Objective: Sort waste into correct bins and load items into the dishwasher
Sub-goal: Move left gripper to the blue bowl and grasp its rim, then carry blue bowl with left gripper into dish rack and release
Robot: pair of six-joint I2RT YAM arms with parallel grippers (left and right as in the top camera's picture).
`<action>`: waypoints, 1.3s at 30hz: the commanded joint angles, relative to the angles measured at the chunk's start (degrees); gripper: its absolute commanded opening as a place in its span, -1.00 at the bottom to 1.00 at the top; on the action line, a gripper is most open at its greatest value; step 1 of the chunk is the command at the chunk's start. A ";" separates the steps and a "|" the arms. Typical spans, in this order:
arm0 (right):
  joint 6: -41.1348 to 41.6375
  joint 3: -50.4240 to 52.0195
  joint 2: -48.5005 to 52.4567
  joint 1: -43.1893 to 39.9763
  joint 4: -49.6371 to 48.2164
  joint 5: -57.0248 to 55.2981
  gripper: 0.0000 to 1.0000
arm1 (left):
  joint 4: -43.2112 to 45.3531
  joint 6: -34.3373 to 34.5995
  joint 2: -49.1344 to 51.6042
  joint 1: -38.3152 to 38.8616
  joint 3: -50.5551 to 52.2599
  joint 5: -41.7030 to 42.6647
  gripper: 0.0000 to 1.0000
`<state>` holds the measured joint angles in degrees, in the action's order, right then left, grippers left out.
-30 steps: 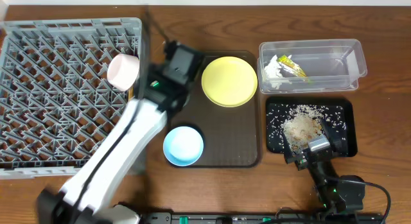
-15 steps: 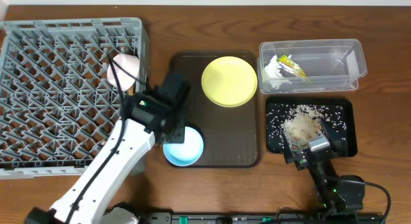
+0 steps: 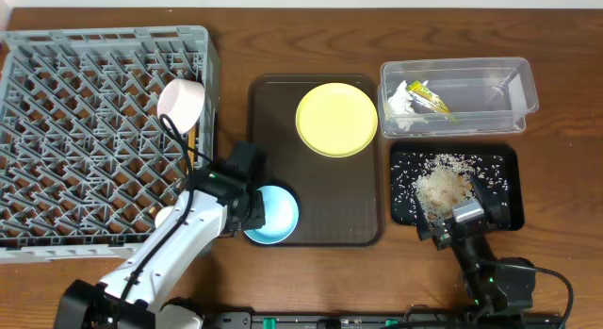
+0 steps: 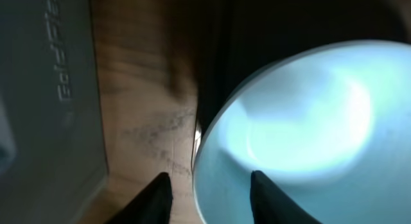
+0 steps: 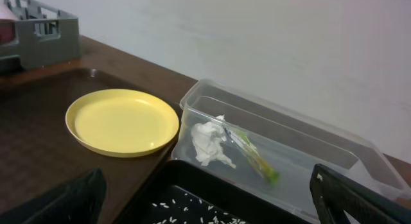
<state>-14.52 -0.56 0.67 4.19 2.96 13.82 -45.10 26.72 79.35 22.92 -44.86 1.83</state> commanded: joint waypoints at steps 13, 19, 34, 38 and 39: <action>0.76 0.26 -0.35 -0.48 0.00 -0.28 0.99 | 3.96 -1.16 -0.22 -0.26 3.85 1.62 -0.88; 0.76 0.26 -0.35 -0.48 0.00 -0.28 0.99 | -7.52 -3.02 -3.96 -0.24 -7.10 -2.54 -0.88; 0.76 0.26 -0.35 -0.48 0.02 -0.28 0.99 | -18.64 -8.52 -5.84 -0.39 -21.99 -67.38 -0.88; 0.76 0.26 -0.35 -0.48 0.00 -0.28 0.98 | -15.10 -12.00 -0.07 -2.14 -20.87 -70.64 -0.88; 0.76 0.26 -0.35 -0.48 0.00 -0.28 0.98 | -14.51 -12.13 1.70 -2.73 -20.85 -70.95 -0.88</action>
<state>-14.52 -0.56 0.67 4.19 2.96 13.82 -60.36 17.06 77.36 21.61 -66.74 -61.04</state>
